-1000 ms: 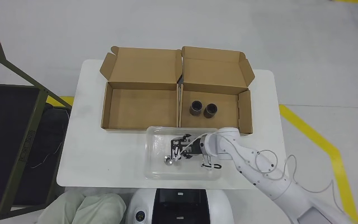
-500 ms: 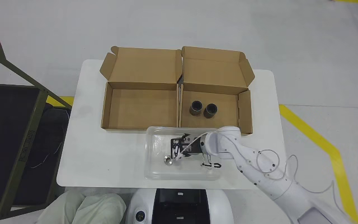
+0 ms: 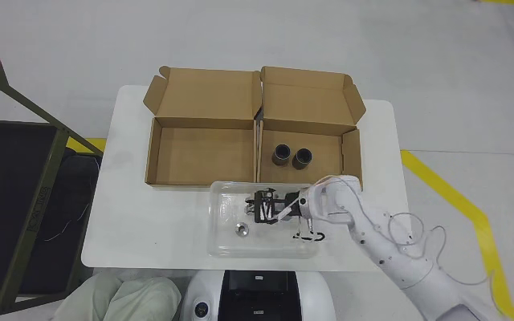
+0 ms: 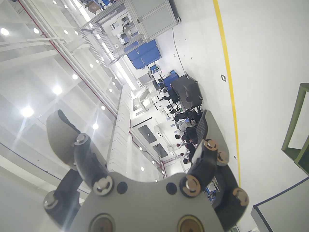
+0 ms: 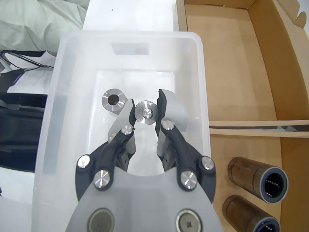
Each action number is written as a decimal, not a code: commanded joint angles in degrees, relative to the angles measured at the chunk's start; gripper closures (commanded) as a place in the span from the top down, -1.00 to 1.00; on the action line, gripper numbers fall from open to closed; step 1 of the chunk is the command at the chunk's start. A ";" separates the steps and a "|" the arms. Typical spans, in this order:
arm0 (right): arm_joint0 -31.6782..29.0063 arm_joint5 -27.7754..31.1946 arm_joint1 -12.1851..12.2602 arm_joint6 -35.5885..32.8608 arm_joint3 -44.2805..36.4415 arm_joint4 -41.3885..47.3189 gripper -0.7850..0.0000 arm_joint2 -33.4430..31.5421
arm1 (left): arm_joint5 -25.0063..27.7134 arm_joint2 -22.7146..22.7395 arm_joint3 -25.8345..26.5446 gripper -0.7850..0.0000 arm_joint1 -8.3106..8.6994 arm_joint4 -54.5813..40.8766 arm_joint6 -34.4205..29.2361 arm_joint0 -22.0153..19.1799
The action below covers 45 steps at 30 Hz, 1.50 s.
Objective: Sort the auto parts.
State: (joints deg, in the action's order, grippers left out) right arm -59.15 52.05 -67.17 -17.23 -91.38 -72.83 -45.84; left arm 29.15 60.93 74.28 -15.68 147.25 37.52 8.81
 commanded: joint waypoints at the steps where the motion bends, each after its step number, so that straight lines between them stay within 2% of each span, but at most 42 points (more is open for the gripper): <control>1: -0.36 0.16 0.22 1.17 -0.53 1.26 -1.00 -1.09 | 0.00 0.00 0.00 1.00 0.00 0.00 0.00 0.00; 15: -6.59 -2.46 2.48 11.12 -9.71 4.73 -1.00 -11.98 | 0.00 0.00 0.00 1.00 0.00 0.00 0.00 0.00; 27: -12.38 -6.95 3.88 21.20 -17.54 3.70 -1.00 -21.90 | 0.00 0.00 0.00 1.00 0.00 0.00 0.00 0.00; 38: -16.08 -12.11 4.03 27.62 -22.36 2.61 -1.00 -25.32 | 0.00 0.00 0.00 1.00 0.00 0.00 0.00 0.00; 45: -17.17 -13.17 4.04 29.30 -22.11 2.02 -1.00 -25.95 | 0.00 0.00 0.00 1.00 0.00 0.00 0.00 0.00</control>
State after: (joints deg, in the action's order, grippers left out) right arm -76.33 38.96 -63.11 12.03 -113.68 -70.85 -71.79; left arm 29.15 60.93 74.28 -15.68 147.25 37.52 8.81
